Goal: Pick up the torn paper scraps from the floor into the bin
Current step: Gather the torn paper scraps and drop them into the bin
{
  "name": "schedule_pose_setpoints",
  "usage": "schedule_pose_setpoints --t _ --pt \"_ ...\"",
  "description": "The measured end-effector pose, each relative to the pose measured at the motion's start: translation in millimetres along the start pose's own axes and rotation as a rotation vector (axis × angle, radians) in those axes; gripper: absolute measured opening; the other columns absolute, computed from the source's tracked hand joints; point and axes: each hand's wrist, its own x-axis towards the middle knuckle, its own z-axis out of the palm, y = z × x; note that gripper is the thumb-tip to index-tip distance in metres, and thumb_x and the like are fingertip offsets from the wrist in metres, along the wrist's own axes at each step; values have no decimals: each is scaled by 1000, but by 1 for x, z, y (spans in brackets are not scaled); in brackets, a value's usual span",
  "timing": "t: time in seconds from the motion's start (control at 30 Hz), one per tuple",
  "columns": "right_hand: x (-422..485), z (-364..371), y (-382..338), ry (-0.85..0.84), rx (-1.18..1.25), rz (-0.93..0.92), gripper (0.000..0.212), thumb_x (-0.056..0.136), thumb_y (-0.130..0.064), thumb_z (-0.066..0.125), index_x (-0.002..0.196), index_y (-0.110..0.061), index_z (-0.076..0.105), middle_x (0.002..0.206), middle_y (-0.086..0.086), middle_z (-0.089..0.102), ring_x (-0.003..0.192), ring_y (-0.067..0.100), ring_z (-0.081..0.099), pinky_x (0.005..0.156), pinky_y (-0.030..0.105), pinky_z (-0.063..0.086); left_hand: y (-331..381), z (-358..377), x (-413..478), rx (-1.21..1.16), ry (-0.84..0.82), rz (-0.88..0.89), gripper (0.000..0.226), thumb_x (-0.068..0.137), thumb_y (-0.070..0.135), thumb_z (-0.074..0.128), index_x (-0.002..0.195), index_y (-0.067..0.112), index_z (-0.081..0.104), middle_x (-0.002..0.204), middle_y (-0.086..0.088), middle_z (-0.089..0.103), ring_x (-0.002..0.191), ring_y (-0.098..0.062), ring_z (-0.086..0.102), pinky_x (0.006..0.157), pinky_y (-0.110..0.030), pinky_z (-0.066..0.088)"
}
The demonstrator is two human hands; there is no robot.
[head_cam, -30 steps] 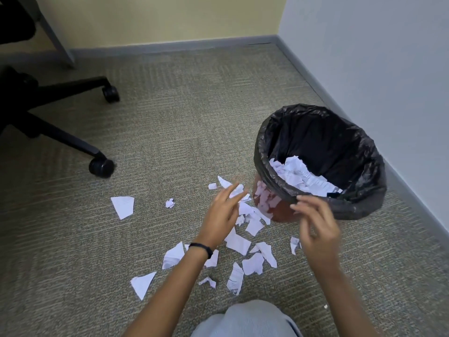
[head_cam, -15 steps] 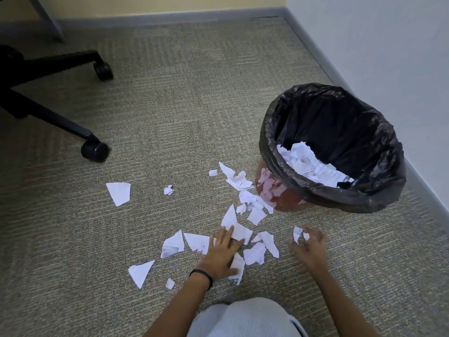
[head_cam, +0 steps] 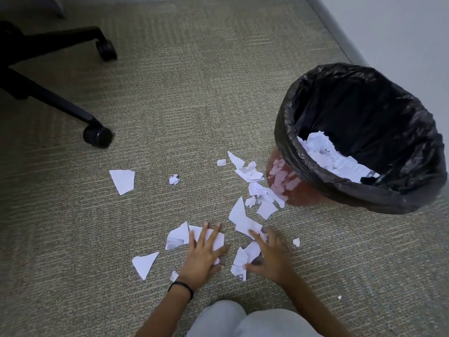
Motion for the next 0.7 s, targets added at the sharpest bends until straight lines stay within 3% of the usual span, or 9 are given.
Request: schedule_pose_setpoints --t 0.1,0.23,0.3,0.37,0.47,0.53,0.6,0.7 --pt "1 10 -17 -92 -155 -64 97 66 -58 69 145 -40 16 154 9 1 139 31 15 103 39 38 3 1 -2 -52 -11 -56 73 53 50 84 118 42 53 132 -7 57 120 -35 55 85 -55 50" --pt "2 18 -39 -105 -290 -109 78 77 -39 68 142 -34 25 153 10 8 135 30 25 99 36 42 3 3 -2 -159 85 -52 74 29 17 93 98 32 72 113 -2 69 98 -22 69 75 -31 57" --pt "1 19 -47 -116 -302 -129 62 82 -26 63 137 -29 34 149 9 16 132 28 30 95 36 45 0 1 -2 -192 120 -29 73 25 12 91 93 29 71 107 0 70 88 -16 70 66 -20 56" --pt "1 19 -51 -115 -288 -138 45 86 -18 57 128 -24 42 142 7 26 126 27 35 90 36 46 -3 0 -1 -228 170 -15 60 38 13 87 93 27 67 102 3 68 82 -12 68 61 -16 53" --pt "5 20 -48 -142 -180 -121 23 89 -10 47 111 -15 53 132 8 39 118 28 45 88 36 46 -8 -3 0 -261 250 -37 39 60 11 66 97 23 64 95 4 66 79 -12 67 60 -16 51" --pt "6 17 -44 -132 -67 -107 21 86 -10 48 104 -16 57 123 9 49 107 26 54 89 35 47 -9 -4 1 -375 272 -96 30 77 3 58 102 17 66 99 -2 64 87 -19 66 66 -24 51" --pt "6 6 -44 -85 0 -118 22 85 -2 49 101 -8 63 116 9 50 92 17 56 83 28 45 -8 -16 2 -581 309 -184 24 90 8 52 108 13 66 105 -4 61 94 -21 61 72 -28 47" --pt "1 -32 -56 54 142 -103 21 79 7 53 89 -6 65 105 8 47 84 15 52 71 20 43 -3 -57 9 -916 478 -295 21 94 10 53 107 15 68 104 4 60 93 -6 58 76 -22 46"
